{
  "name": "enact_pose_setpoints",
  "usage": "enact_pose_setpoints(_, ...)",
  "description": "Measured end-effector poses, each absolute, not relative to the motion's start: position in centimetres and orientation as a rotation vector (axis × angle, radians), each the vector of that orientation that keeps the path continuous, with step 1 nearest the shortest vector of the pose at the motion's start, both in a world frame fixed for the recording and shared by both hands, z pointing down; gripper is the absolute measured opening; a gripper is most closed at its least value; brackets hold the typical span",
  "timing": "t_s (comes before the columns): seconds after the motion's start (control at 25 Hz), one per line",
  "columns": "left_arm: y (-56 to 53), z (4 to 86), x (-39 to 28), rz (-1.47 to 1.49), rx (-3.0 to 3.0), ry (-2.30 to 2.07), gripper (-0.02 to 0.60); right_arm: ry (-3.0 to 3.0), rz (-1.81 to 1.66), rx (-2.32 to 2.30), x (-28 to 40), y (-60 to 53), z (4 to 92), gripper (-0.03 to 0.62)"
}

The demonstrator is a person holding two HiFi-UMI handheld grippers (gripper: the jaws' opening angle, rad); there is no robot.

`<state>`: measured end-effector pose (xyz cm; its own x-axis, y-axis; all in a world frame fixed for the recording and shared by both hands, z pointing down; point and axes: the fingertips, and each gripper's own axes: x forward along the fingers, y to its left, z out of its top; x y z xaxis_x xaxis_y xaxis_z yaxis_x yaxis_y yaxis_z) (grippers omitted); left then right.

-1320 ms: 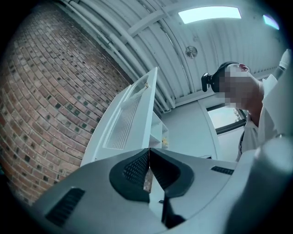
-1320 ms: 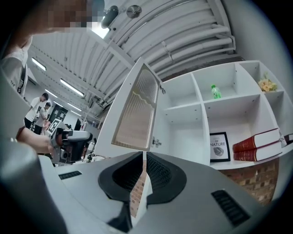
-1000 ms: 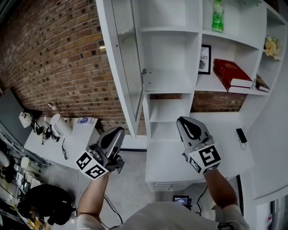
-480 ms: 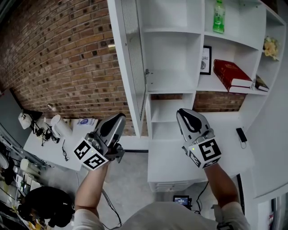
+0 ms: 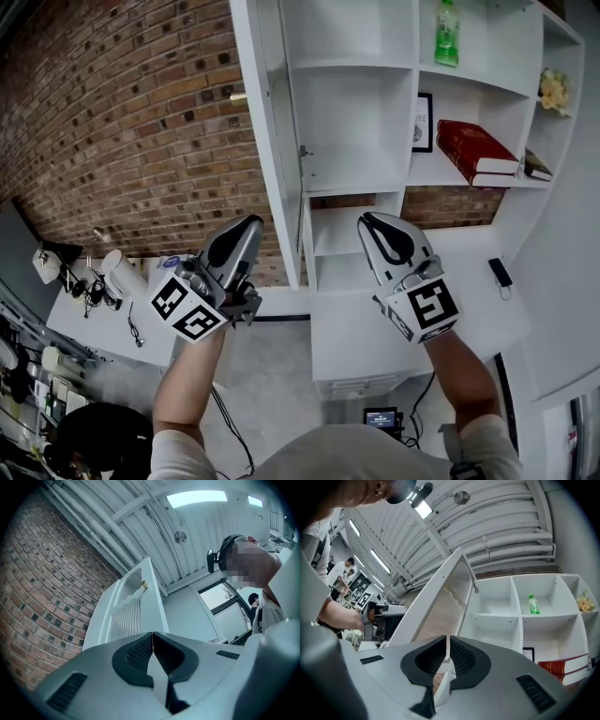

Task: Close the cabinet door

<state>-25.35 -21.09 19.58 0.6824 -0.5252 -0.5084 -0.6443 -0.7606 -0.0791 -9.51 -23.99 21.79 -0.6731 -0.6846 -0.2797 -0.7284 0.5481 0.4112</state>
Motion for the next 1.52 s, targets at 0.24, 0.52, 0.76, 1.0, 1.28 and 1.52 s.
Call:
enact_pose_setpoints(0.24, -21.3, 18.9, -25.2, 0.673, -2.653, 0.918, 0.009, 2.677, 0.796, -1.254, -9.9, -24.0, 20.9, 0.031)
enact_pose_setpoints(0.52, -21.6, 16.7, -25.1, 0.661, -2.609, 0.934, 0.009, 2.682, 0.831, -1.214, -10.9, -24.1, 19.8, 0.031)
enact_pose_setpoints(0.76, -21.7, 15.5, -24.6, 0.655, -2.580, 0.953, 0.009, 2.671, 0.854, -1.186, -10.6, -24.1, 18.7, 0.031)
enact_pose_setpoints(1.0, -22.0, 13.9, -24.8, 0.676, -2.557, 0.967, 0.009, 2.651, 0.875, -1.181, -10.6, -24.3, 17.0, 0.031)
enact_pose_setpoints(1.28, -22.6, 10.4, -25.9, 0.758, -2.513, 0.957, 0.009, 2.641, 0.946, -1.129, -12.0, -24.0, 15.3, 0.031)
enact_pose_setpoints(1.52, -22.8, 8.0, -25.9, 0.793, -2.504, 0.917, 0.014, 2.626, 0.983, -1.088, -13.1, -23.4, 13.7, 0.031)
